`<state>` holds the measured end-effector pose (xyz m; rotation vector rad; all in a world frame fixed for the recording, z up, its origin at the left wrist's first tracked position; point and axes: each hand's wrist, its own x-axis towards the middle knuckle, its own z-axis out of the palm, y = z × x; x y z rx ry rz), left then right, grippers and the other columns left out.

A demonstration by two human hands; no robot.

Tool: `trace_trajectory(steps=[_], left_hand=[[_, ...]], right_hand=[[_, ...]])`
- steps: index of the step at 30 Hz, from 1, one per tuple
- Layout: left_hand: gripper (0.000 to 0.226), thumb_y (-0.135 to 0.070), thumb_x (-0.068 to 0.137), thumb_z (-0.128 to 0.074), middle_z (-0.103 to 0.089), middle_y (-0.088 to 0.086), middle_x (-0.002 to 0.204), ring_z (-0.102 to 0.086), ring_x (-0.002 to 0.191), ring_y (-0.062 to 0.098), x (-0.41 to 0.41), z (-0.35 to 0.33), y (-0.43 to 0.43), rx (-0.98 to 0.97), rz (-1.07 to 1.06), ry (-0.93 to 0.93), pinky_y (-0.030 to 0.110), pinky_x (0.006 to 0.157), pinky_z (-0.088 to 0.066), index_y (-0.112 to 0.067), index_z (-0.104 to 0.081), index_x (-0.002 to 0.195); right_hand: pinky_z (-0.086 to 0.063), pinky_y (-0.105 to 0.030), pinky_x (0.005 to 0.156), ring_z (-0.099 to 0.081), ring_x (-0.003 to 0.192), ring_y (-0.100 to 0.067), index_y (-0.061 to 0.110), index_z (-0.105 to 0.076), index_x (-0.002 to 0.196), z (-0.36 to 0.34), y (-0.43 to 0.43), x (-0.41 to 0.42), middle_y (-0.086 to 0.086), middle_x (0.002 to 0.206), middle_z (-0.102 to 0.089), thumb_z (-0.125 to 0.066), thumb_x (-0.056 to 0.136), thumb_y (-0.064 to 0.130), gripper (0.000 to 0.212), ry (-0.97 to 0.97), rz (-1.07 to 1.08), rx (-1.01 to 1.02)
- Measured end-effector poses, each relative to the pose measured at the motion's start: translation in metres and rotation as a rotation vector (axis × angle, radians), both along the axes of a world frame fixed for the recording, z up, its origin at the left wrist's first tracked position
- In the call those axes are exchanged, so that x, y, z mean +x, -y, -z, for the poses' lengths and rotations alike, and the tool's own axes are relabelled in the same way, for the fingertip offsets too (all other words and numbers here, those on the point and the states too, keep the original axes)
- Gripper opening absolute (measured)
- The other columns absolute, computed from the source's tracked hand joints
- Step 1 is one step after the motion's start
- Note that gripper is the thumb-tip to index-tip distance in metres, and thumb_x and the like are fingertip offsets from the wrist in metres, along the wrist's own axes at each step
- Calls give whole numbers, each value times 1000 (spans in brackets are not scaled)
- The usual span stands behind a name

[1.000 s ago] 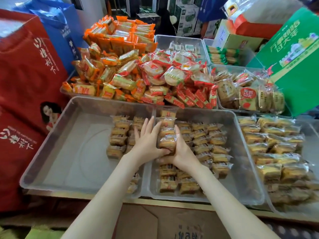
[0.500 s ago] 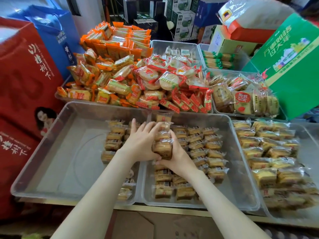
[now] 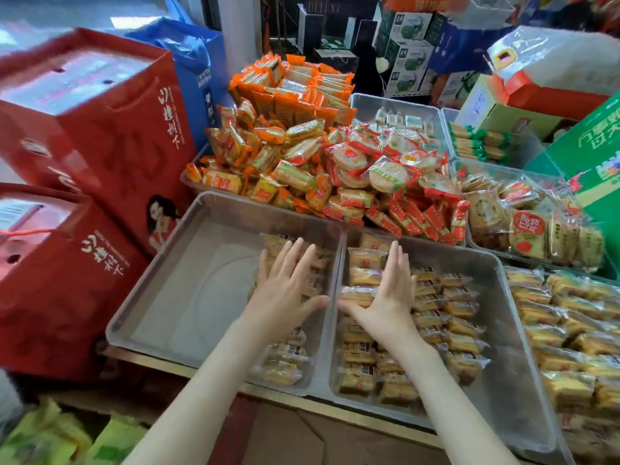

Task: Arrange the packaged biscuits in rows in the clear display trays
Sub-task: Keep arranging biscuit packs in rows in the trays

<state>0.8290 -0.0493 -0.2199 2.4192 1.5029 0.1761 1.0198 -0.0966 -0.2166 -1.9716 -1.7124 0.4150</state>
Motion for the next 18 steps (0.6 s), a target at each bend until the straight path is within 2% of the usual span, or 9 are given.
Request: trace_trajectory(steps=[2, 4, 5, 7, 9, 11, 12, 15, 18], left_hand=[[93, -78, 83, -12, 13, 4, 164, 26, 143, 12, -45, 9, 9, 40, -90, -5, 41, 108, 30, -23, 3, 156], [92, -76, 88, -8, -14, 18, 161, -3, 150, 27, -88, 17, 16, 103, -109, -58, 59, 112, 4, -14, -22, 155], [89, -72, 92, -7, -27, 23, 156, -16, 146, 33, -107, 22, 19, 99, -116, -85, 66, 108, -12, -9, -33, 150], [85, -67, 96, -9, -36, 26, 149, -24, 139, 36, -135, 30, 24, 106, -137, -109, 71, 101, -25, -5, -42, 144], [84, -66, 97, -10, -36, 27, 149, -23, 138, 36, -149, 33, 28, 134, -154, -96, 72, 101, -25, -4, -45, 142], [83, -64, 98, -11, -39, 27, 148, -24, 138, 35, -151, 34, 30, 160, -151, -72, 71, 101, -26, -3, -49, 139], [82, -63, 98, -12, -41, 27, 146, -27, 137, 35, -149, 32, 31, 162, -143, -62, 70, 101, -28, -3, -52, 137], [77, -57, 101, -12, -48, 25, 143, -32, 136, 35, -126, 21, 38, 180, -74, -25, 68, 99, -30, -3, -55, 133], [73, -57, 102, -14, -46, 21, 146, -38, 139, 35, -85, 11, 48, 153, 59, 47, 66, 103, -30, -6, -52, 137]], right_hand=[[19, -40, 117, 21, 146, -11, 34, 28, 145, -6, -3, -27, -1, 161, 14, -78, 78, 39, 125, 134, -74, 183], [24, -36, 114, 16, 147, -16, 32, 20, 148, -2, -11, -52, 0, 160, 7, -76, 80, 32, 118, 269, -213, 227], [25, -36, 114, 15, 147, -17, 33, 17, 149, 5, -16, -58, 1, 159, 5, -74, 82, 34, 113, 315, -279, 210], [19, -36, 116, 8, 147, -18, 31, 7, 150, 18, -24, -48, -3, 159, -3, -64, 89, 43, 94, 319, -324, 140], [-1, -38, 119, -15, 143, -24, 20, -15, 148, 24, -28, -32, -12, 151, -28, -47, 95, 49, 68, 229, -316, 214], [-23, -39, 107, -39, 124, -28, 9, -35, 136, 20, -30, -22, -12, 129, -47, -34, 101, 49, 52, 278, -283, 400], [-29, -38, 98, -44, 110, -27, 7, -42, 127, 16, -31, -18, -11, 118, -51, -30, 102, 47, 48, 365, -245, 486], [-31, -36, 75, -44, 83, -22, 8, -49, 102, 5, -21, -7, -8, 89, -57, -30, 104, 46, 43, 582, -219, 585], [-32, -36, 76, -53, 78, -21, 10, -58, 99, 3, 6, 13, -2, 82, -61, -29, 100, 56, 55, 524, -396, 319]])
